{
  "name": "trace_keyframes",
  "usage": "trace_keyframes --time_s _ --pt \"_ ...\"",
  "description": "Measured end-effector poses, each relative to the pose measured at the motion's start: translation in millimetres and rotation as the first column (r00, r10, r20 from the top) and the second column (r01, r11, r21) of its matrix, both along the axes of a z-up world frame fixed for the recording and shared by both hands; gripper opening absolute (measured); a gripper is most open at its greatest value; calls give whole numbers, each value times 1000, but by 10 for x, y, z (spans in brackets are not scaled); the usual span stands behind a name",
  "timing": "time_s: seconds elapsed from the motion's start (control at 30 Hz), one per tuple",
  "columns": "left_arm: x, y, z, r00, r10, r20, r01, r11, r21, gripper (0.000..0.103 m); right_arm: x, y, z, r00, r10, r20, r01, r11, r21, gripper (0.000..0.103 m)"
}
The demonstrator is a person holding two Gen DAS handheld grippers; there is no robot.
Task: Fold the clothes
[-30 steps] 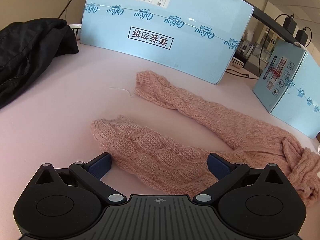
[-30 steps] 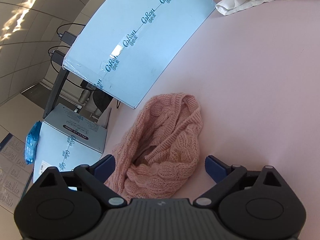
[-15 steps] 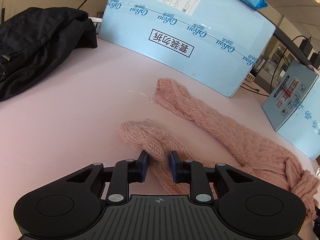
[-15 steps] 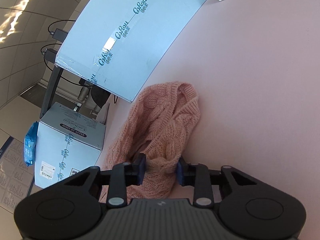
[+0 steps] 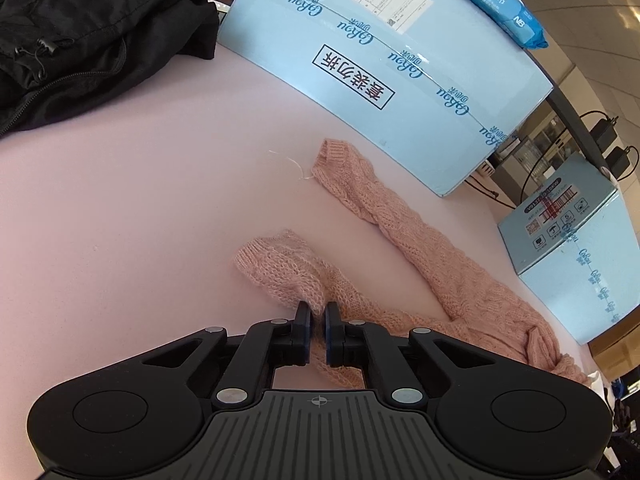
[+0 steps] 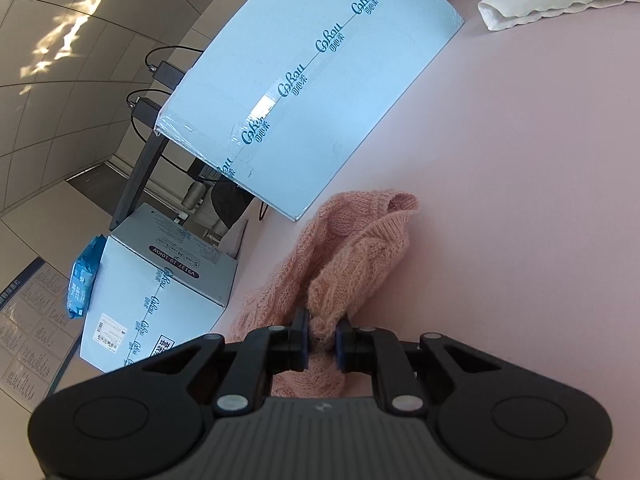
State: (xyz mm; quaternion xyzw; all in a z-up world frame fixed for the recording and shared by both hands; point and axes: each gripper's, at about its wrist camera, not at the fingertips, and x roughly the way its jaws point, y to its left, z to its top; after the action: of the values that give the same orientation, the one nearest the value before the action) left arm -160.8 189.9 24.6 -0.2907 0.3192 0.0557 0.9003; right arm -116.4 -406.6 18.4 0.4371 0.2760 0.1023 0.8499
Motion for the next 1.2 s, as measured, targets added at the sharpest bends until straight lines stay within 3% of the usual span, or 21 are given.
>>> trace_keyframes --time_s 0.3,0.5,0.67,0.77,0.93,1.03,1.2 --pt "-331 39 177 999 17 33 -16 999 -28 5 -159 -59 96 999 5 49 -7 999 38 13" --pt "-502 10 453 995 35 93 -40 998 47 3 -293 -172 213 997 19 71 -25 995 94 13" --pt "-349 -35 373 1000 10 -27 -8 997 74 3 -252 -179 200 999 34 41 -38 993 113 14" --pt "-336 54 239 995 11 -98 -11 1000 -1 3 -228 -186 141 1000 28 12 -29 993 112 14" --pt "-263 160 61 994 -42 -104 21 981 -195 3 -220 -181 90 1000 28 5 -28 993 113 14" --pt "-183 160 -19 992 -42 -115 15 973 -229 3 -216 -172 78 1000 29 5 -30 994 109 14" --pt "-120 225 -153 993 -69 -97 30 933 -359 8 -227 -183 39 1000 20 -15 -18 993 115 14"
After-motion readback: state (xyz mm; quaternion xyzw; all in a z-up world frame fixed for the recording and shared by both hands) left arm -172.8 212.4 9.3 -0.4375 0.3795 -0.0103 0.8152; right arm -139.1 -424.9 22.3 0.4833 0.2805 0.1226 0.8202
